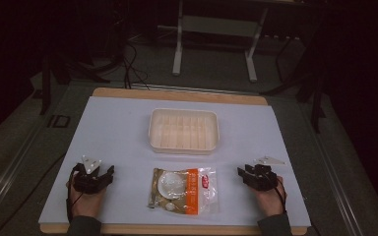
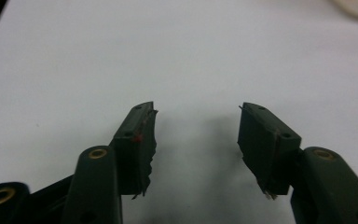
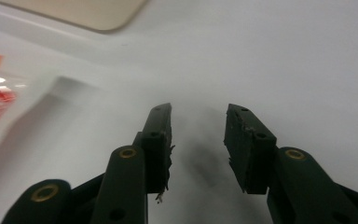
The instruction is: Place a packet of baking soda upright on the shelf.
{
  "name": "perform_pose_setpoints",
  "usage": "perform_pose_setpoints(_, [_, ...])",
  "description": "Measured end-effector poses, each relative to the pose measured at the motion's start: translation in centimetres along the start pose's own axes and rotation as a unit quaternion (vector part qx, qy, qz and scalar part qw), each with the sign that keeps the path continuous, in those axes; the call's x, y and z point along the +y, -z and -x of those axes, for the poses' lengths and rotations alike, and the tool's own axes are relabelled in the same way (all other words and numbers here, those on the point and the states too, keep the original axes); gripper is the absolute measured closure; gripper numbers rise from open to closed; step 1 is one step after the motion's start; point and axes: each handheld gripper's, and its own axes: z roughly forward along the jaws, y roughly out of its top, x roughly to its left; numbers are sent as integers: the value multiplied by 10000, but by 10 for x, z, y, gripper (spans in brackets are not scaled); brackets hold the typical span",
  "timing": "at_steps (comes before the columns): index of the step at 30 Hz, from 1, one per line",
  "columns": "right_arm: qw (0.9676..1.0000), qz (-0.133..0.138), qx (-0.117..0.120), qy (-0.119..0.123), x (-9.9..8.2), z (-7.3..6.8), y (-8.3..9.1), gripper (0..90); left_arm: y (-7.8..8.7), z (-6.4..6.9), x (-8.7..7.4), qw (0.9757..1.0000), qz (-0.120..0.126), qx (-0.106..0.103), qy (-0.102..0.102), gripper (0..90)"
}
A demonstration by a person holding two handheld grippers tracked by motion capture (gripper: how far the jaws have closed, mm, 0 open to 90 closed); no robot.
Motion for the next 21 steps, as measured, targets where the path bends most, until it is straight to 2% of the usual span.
perform_pose_setpoints(5, [9999,-83,125,71,1,-4,3,615,2,-3,-1,9998,105,-138,108,499])
perform_pose_setpoints(6, [9996,-138,222,142,3,-8,5,615,2,-3,-1,9998,114,-133,133,509])
perform_pose_setpoints(10, [9987,-105,472,181,6,-14,8,600,2,-5,-1,9995,141,-202,185,529])
perform_pose_setpoints(15, [9970,-171,713,239,8,-22,9,583,2,-3,-1,9997,103,-166,125,516])
perform_pose_setpoints(21, [9939,-190,1061,244,9,-29,10,560,2,-5,-1,9996,114,-168,188,505])
